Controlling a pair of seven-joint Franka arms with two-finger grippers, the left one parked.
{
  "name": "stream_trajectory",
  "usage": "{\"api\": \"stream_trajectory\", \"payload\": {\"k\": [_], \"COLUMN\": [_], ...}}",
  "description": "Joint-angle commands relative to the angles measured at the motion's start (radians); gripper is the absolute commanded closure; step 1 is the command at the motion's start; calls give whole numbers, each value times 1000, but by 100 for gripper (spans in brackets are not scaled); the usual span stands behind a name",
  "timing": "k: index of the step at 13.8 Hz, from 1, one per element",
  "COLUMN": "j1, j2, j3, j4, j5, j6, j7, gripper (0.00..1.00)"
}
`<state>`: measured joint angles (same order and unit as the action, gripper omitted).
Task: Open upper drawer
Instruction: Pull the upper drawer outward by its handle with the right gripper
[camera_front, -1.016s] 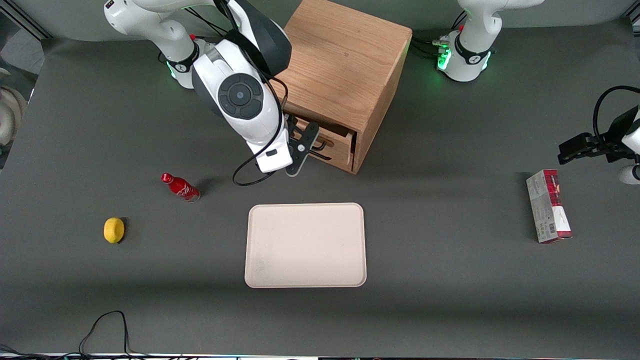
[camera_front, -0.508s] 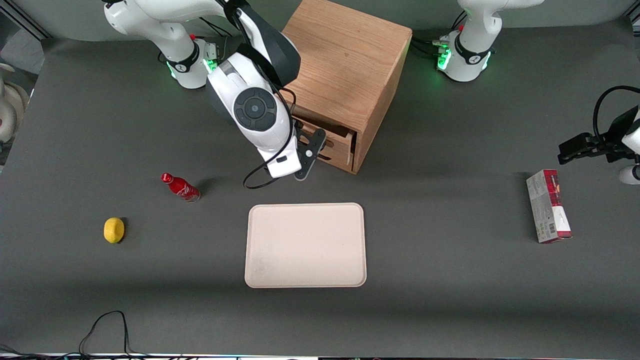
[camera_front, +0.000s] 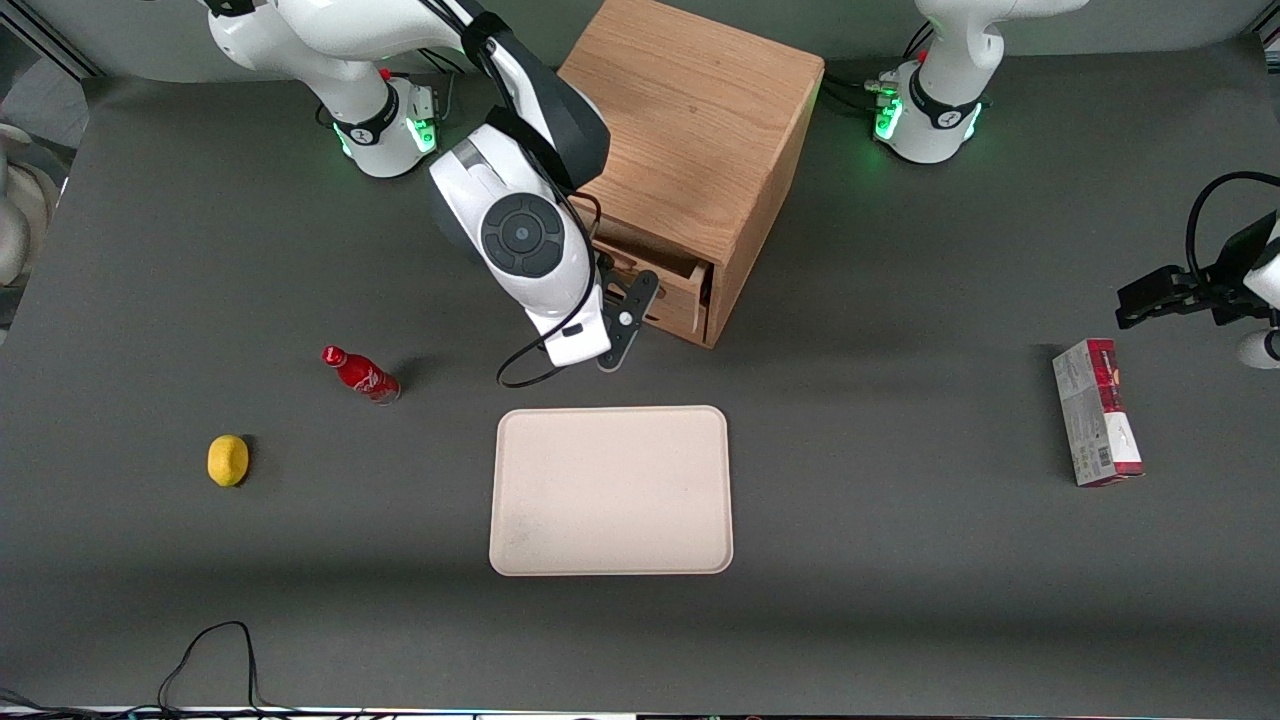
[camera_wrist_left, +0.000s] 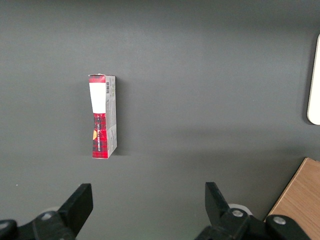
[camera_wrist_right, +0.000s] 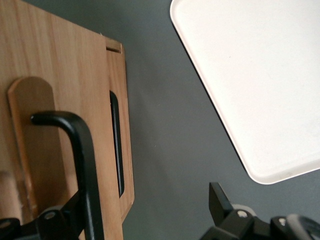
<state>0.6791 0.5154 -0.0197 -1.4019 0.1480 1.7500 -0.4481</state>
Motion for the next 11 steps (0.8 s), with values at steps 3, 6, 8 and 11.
{"api": "stream_trajectory", "payload": {"k": [3,6,8,11], "j1": [-21,-41,-52,-69], "j2": [20,20,20,20], "j3": [-13,-12,-14,-14], "j4": [12,14,14,15], "j5": [10,12,8,8], "j6": [39,40,40,40], "j7": [-26,-27,-27,-27], "gripper": [0,0,0,0]}}
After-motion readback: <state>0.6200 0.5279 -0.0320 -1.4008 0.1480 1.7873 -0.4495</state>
